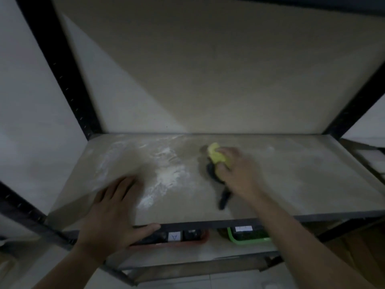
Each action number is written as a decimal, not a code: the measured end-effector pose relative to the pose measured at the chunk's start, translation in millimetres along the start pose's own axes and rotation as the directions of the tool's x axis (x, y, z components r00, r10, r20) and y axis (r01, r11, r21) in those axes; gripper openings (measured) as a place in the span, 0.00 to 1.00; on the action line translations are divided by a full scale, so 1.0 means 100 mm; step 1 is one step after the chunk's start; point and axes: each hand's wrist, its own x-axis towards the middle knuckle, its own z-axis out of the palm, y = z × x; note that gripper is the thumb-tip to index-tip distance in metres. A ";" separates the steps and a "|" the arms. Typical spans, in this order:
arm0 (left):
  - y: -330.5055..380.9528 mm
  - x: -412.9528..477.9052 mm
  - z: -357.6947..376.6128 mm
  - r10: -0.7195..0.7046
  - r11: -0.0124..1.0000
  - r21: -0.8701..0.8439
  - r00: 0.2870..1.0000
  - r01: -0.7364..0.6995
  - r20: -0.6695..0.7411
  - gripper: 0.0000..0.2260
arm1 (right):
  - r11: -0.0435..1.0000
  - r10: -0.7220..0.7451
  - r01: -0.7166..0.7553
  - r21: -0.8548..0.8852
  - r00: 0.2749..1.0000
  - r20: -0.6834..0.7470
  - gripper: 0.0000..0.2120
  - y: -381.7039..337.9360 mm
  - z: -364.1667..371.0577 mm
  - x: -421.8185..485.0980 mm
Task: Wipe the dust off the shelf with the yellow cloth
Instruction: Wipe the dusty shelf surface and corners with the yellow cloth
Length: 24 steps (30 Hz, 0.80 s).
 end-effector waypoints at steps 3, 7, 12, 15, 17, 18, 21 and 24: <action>-0.01 0.00 0.00 -0.005 1.000 -0.002 1.000 0.005 0.025 0.48 | 0.953 0.232 -0.254 -0.167 0.962 -0.142 0.20 0.81 -0.60 0.23; -0.01 0.02 0.01 -0.008 1.000 0.011 1.000 0.007 0.030 0.49 | 0.852 0.415 -0.413 -0.323 0.907 -0.065 0.19 1.57 -1.02 0.57; 0.00 0.04 0.00 -0.008 0.999 0.046 0.999 0.006 0.043 0.49 | 0.880 0.281 -0.291 -0.375 0.956 -0.083 0.14 0.98 -0.44 0.74; 0.02 0.03 -0.04 -0.016 0.999 0.041 0.997 0.013 0.075 0.49 | 0.971 0.085 -0.088 -0.222 0.996 -0.019 0.15 0.11 0.30 0.50; 0.05 0.02 -0.08 -0.015 0.999 0.040 0.997 0.012 0.074 0.49 | 0.983 -0.123 0.138 -0.117 0.984 0.131 0.17 -0.32 0.55 0.34; 0.05 0.02 -0.10 -0.013 0.999 0.040 0.998 0.011 0.058 0.49 | 0.981 -0.179 0.190 -0.040 0.964 0.195 0.17 -0.39 0.57 0.32; 0.03 0.02 -0.03 -0.027 0.999 0.025 1.000 0.027 0.008 0.48 | 0.984 -0.146 0.129 0.126 0.980 0.138 0.17 -0.18 0.27 0.46; 0.02 0.08 -0.04 -0.005 1.000 0.025 1.000 0.005 -0.011 0.49 | 1.000 0.025 -0.026 -0.009 0.991 -0.129 0.16 0.51 -0.26 0.72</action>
